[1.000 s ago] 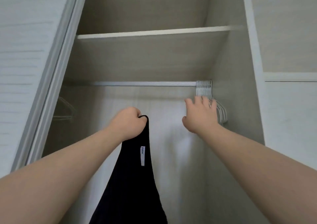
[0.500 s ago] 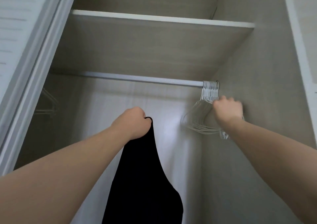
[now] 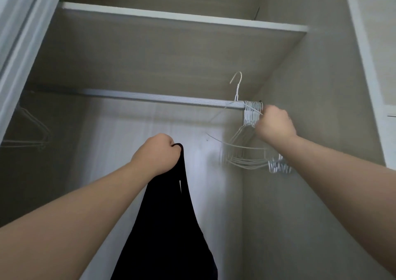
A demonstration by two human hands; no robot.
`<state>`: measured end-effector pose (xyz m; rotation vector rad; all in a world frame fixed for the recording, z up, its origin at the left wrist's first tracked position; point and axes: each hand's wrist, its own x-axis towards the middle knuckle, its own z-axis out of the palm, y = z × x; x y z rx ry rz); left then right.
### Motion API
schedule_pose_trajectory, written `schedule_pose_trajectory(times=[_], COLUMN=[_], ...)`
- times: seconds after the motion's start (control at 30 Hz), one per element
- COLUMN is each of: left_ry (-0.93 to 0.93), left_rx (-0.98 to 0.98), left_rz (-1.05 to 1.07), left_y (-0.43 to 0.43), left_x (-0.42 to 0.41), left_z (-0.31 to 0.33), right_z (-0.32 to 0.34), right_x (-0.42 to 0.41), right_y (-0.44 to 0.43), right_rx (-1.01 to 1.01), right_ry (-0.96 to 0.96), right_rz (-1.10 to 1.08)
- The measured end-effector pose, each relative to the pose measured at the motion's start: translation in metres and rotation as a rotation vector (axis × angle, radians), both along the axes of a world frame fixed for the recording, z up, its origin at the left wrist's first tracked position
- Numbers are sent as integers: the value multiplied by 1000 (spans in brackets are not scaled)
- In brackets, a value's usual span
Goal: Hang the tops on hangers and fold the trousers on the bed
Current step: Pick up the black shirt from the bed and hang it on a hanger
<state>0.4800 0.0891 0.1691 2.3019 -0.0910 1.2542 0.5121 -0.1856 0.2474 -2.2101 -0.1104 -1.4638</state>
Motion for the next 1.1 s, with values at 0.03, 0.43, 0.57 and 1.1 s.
schedule_pose_trajectory(times=[0.03,0.43,0.57,1.1], left_ry=[-5,-10,2,312], left_rx=[2,70,47,227], left_rz=[-1,85,101,63], left_y=[-5,-83,-118,-267], left_x=[-5,-122,-180,-324], left_z=[2,2,-16,-155], right_z=[-3,-88,-132,-314], right_x=[-8,-173,-255,-399], right_y=[0,-88,-146,-316], right_rx=[66,399,581,822], right_ry=[2,-81,19,412], right_rz=[97,669,866,888])
